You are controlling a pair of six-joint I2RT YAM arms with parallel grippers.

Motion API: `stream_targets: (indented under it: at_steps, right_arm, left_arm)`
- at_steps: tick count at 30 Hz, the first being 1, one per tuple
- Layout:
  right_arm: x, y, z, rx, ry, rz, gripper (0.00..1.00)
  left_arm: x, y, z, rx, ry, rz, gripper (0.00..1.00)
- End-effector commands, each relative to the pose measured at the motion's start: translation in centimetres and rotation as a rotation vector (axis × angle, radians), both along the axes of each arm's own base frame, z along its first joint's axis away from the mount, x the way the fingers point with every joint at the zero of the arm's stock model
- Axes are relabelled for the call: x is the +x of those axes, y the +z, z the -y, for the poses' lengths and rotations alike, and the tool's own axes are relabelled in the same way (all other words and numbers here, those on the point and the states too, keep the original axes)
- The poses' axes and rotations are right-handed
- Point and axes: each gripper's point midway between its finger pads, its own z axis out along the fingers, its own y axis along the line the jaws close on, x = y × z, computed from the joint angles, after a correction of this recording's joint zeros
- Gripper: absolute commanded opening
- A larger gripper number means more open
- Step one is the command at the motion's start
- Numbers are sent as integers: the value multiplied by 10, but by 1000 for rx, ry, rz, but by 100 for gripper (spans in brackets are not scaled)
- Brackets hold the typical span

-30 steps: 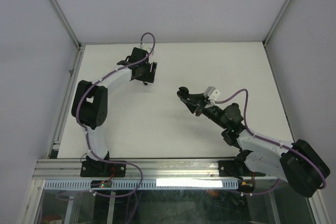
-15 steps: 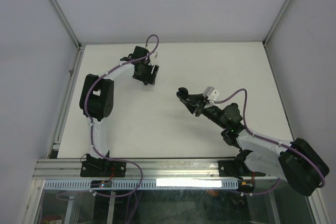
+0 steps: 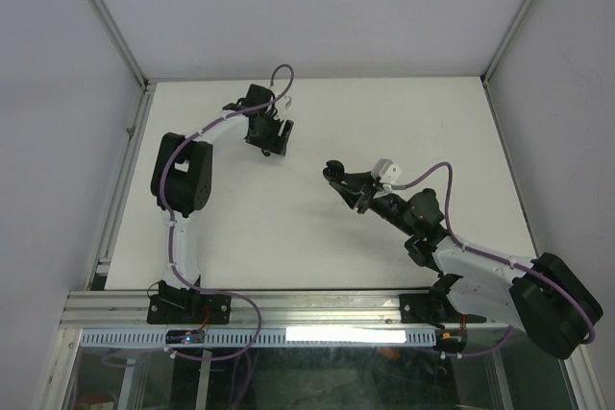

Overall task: Insert the wireless bluetooth earbuds into the charging case
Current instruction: Pick up the earbud from the center of the board.

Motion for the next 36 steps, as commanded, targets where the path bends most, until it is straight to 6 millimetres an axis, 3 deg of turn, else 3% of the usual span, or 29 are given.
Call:
stream_targets:
  at_steps: [1, 9, 12, 27, 36]
  right_arm:
    - [0, 20, 3, 45, -6, 63, 0]
    - [-1, 21, 3, 49, -6, 65, 0]
    - [-2, 21, 3, 53, 2, 62, 0]
    - [-3, 24, 4, 59, 1, 65, 0]
    - [-3, 23, 5, 58, -3, 65, 0]
  left_arm:
    - [2, 8, 8, -25, -41, 3, 69]
    - [-19, 9, -13, 31, 93, -45, 65]
    - [-25, 12, -19, 66, 129, -39, 58]
    - [-13, 12, -17, 107, 179, -19, 38]
    - [-7, 6, -14, 140, 176, -15, 32]
